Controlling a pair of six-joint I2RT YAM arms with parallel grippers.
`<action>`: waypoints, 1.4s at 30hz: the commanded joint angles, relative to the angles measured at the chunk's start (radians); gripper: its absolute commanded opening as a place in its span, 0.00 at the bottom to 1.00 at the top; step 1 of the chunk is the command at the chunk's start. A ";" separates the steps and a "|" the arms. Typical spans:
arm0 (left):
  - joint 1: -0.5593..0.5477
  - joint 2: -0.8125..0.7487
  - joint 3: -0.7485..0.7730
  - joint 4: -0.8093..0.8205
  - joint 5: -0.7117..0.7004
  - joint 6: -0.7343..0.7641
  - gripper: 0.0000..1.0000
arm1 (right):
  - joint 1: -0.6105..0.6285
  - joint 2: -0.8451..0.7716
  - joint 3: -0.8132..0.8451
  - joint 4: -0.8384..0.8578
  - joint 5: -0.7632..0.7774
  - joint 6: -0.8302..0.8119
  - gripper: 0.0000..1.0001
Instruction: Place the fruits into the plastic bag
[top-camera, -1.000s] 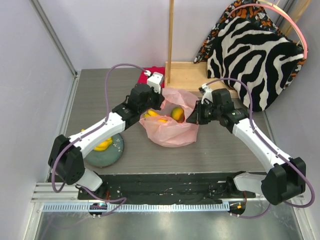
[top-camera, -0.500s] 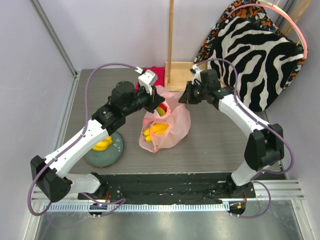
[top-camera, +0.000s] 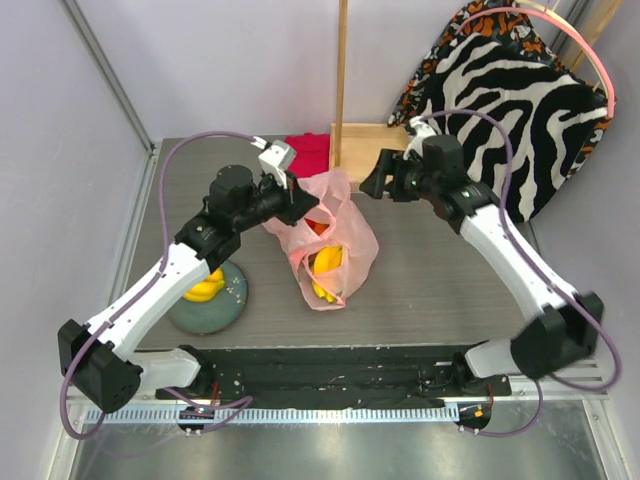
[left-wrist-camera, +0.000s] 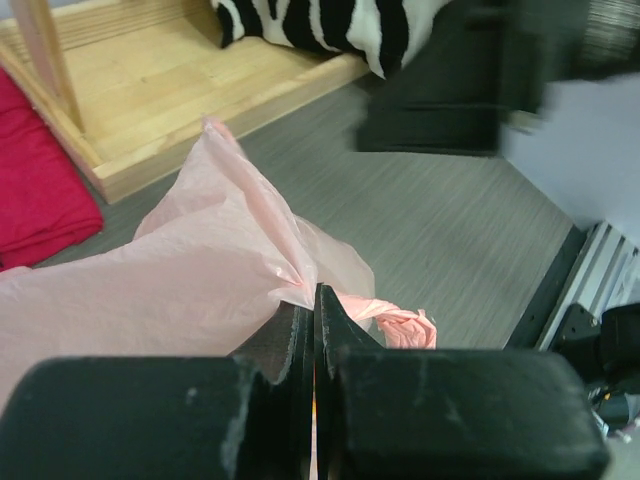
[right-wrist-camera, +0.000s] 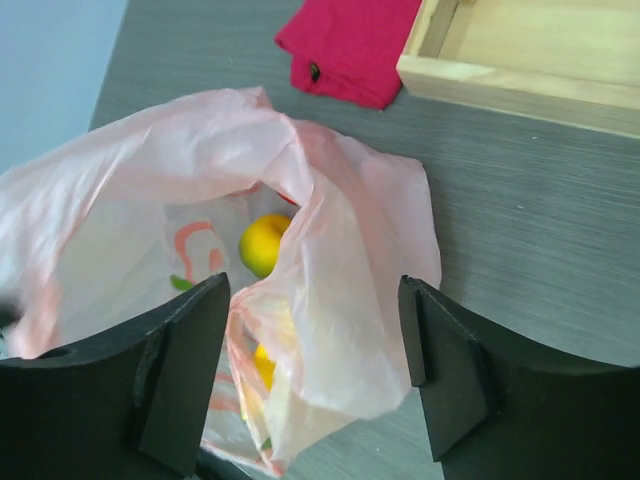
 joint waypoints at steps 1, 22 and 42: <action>0.042 -0.003 0.003 0.069 0.054 -0.063 0.00 | 0.108 -0.219 -0.119 -0.063 0.193 0.037 0.74; 0.050 0.016 0.024 0.005 -0.005 -0.003 0.00 | 0.458 -0.077 -0.372 0.092 0.436 0.291 0.67; 0.178 -0.027 0.052 0.083 0.067 -0.162 0.00 | 0.455 -0.274 -0.170 0.012 0.612 0.115 0.01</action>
